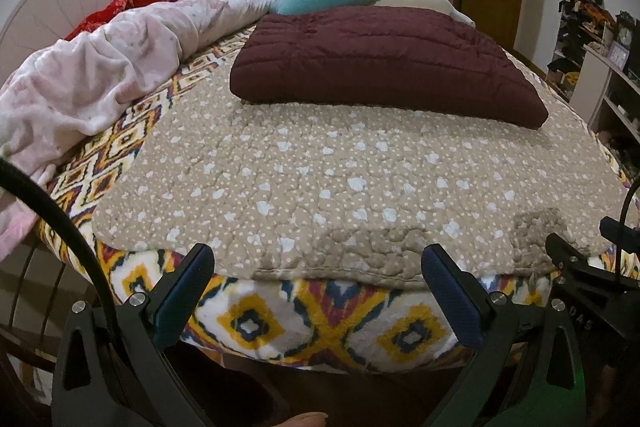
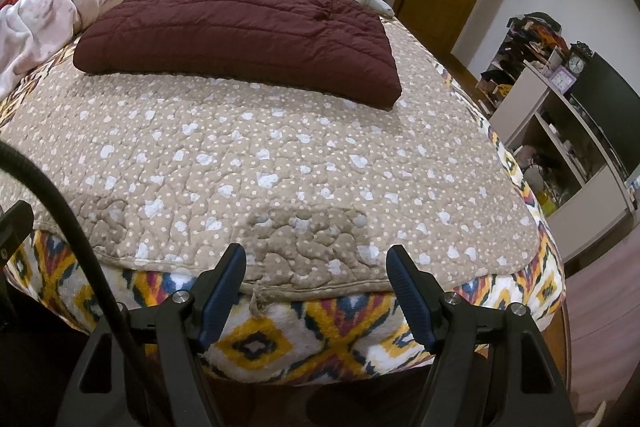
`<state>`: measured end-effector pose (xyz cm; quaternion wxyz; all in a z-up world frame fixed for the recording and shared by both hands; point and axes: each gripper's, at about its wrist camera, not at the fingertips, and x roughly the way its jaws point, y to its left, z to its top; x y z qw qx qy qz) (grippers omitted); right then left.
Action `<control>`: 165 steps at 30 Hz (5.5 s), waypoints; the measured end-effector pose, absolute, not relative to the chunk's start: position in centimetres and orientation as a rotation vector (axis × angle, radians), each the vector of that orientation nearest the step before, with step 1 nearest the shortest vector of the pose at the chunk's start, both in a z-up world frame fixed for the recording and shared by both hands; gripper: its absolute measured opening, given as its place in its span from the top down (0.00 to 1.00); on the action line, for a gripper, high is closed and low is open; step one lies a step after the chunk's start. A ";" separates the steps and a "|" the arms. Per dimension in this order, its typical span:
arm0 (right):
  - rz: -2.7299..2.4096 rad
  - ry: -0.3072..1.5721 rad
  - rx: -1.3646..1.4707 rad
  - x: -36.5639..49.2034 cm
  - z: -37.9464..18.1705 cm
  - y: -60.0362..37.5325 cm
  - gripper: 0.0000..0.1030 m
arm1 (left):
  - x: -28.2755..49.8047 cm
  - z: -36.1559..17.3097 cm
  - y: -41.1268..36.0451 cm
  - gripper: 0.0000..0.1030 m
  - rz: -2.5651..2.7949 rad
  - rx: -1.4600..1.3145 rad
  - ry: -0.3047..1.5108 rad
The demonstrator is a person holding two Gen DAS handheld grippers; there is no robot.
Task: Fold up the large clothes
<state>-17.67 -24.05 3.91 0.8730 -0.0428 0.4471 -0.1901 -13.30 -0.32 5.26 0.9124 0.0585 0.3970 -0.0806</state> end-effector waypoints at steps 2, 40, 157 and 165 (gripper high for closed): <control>-0.396 0.934 -0.091 -17.7 4.0 -23.9 0.26 | -13.3 5.2 -0.2 0.00 -0.168 0.114 0.826; -0.381 0.948 -0.082 -17.3 3.5 -23.6 0.26 | -12.9 4.3 -0.6 0.00 -0.198 0.092 0.879; -0.370 0.954 -0.087 -17.2 2.9 -23.6 0.26 | -13.5 3.3 -0.8 0.00 -0.281 0.051 0.910; -0.369 0.952 -0.087 -17.2 2.9 -23.6 0.26 | -13.5 3.3 -0.7 0.00 -0.277 0.054 0.909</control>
